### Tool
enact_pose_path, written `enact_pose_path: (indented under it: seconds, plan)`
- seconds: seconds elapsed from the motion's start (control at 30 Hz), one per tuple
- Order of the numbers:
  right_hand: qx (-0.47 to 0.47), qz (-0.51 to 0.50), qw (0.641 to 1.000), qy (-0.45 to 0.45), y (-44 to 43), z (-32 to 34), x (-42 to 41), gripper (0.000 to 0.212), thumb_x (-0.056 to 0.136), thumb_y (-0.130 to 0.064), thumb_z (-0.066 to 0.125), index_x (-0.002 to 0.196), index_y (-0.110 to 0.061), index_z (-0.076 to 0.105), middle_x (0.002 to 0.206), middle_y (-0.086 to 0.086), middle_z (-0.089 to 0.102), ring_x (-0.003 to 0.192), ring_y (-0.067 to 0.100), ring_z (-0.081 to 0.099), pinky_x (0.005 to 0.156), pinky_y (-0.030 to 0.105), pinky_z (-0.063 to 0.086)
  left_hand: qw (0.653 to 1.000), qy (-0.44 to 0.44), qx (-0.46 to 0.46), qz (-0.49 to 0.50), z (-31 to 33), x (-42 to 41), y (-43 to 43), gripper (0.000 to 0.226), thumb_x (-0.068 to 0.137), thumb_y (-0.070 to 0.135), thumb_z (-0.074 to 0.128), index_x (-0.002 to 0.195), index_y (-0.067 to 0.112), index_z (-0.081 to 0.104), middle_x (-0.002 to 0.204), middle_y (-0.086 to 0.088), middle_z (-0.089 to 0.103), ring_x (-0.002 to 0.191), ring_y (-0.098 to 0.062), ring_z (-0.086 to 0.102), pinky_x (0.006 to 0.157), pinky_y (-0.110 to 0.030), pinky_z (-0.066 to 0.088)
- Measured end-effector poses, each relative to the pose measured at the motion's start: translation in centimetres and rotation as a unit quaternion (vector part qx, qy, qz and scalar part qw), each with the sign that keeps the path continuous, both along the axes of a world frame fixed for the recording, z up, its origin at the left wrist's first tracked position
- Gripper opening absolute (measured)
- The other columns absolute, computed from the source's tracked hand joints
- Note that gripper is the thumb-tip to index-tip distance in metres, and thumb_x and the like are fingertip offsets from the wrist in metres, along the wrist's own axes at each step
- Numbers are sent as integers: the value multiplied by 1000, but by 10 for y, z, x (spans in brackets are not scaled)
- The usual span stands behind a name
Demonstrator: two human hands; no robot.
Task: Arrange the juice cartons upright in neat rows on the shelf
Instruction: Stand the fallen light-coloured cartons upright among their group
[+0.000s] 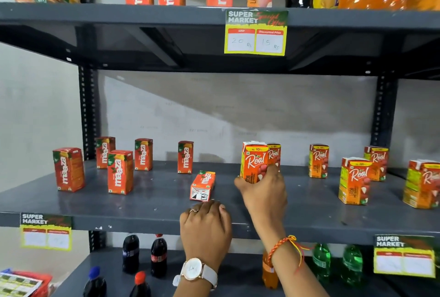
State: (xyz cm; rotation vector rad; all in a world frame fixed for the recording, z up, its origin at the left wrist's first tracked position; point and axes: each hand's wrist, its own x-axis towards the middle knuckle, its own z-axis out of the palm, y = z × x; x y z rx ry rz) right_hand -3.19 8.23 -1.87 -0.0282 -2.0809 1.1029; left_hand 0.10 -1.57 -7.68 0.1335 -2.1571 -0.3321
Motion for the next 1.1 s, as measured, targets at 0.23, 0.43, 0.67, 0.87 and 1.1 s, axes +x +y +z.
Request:
enact_pose_path:
  seconds: [0.23,0.43,0.67,0.87,1.1]
  plan:
    - [13,-46,999,-17,54,1,-12,63,64,-49,72,109,-11,53,109,11,65,97,30,62,76,39,53,996,-9,-35,-82,10,-7,68,30,80,28,43,61,21,65,64,4,70,59,-16,65,61,-29,49]
    - [18,-73,995,-69,106,1,-32,65,60,-45,76,109,-11,51,111,12,64,103,33,61,86,46,51,997,-11,-41,-64,10,-18,122,32,79,28,44,52,20,59,53,3,64,49,-17,60,59,-30,47]
    - [37,-53,988,-141,114,-2,-55,66,55,-50,75,104,-12,53,110,9,64,101,30,61,88,47,49,999,12,-38,-17,5,-20,128,36,79,27,39,57,21,67,56,4,67,50,-15,61,60,-28,44]
    - [77,-8,981,-179,110,-4,-58,94,48,-69,72,116,-11,44,118,11,57,109,31,57,88,44,48,999,14,-45,11,2,-23,131,37,79,27,37,60,21,68,58,5,69,54,-15,63,63,-29,37]
    - [51,106,968,-222,123,-3,-51,77,58,-51,78,116,-15,42,121,7,59,113,30,56,97,48,44,999,-9,-39,6,2,-21,131,38,80,28,37,64,20,71,62,4,72,58,-15,66,67,-31,37]
